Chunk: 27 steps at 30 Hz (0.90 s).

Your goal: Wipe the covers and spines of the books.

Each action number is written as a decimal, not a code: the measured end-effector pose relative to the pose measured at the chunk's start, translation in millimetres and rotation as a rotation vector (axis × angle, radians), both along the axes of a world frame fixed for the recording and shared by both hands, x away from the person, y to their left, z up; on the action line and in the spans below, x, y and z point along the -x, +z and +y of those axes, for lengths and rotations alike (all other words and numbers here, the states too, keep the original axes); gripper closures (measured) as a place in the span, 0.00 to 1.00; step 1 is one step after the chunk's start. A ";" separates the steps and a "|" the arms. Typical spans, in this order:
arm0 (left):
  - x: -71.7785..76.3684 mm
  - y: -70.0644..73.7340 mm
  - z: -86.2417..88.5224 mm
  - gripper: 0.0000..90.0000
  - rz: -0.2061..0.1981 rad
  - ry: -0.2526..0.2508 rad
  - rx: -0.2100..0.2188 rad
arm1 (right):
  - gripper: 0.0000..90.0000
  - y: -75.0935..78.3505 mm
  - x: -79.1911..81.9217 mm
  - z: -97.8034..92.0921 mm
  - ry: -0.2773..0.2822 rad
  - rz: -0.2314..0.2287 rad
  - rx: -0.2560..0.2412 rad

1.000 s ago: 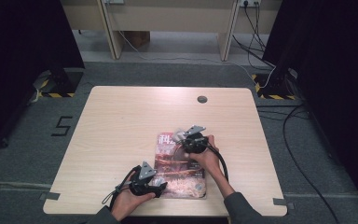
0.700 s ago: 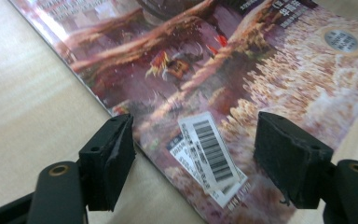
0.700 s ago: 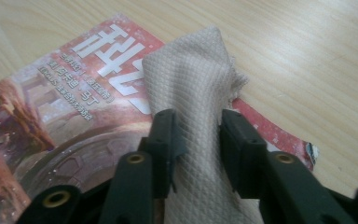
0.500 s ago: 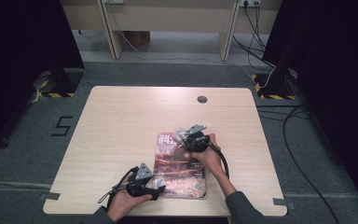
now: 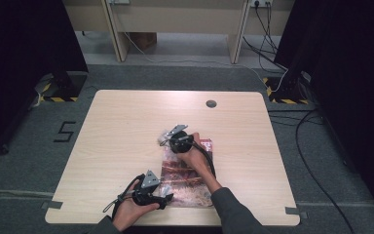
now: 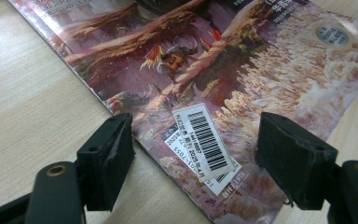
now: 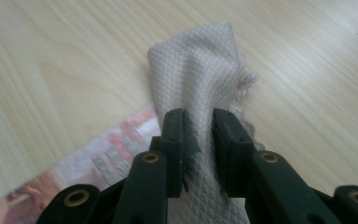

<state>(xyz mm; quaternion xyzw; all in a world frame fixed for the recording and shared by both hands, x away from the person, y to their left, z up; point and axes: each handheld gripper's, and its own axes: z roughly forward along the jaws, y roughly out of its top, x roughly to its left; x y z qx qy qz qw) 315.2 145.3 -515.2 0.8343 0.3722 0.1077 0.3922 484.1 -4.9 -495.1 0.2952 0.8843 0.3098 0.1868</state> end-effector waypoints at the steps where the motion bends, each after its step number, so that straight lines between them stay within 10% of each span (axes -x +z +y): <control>1: 0.0 0.0 0.0 0.29 0.000 0.000 0.000 | 0.84 0.0 0.0 0.0 0.000 0.000 0.000; 10: 0.1 -0.2 0.0 0.29 0.001 0.002 0.002 | 0.83 1.3 38.9 -0.1 0.166 0.012 0.025; 22: -0.2 -0.2 -0.1 0.29 0.000 0.000 0.001 | 0.82 -0.5 21.7 -68.0 -0.041 0.015 -0.027; 27: -0.2 -0.1 0.0 0.29 -0.001 0.000 -0.001 | 0.79 -1.3 32.4 -52.6 -0.015 0.012 -0.004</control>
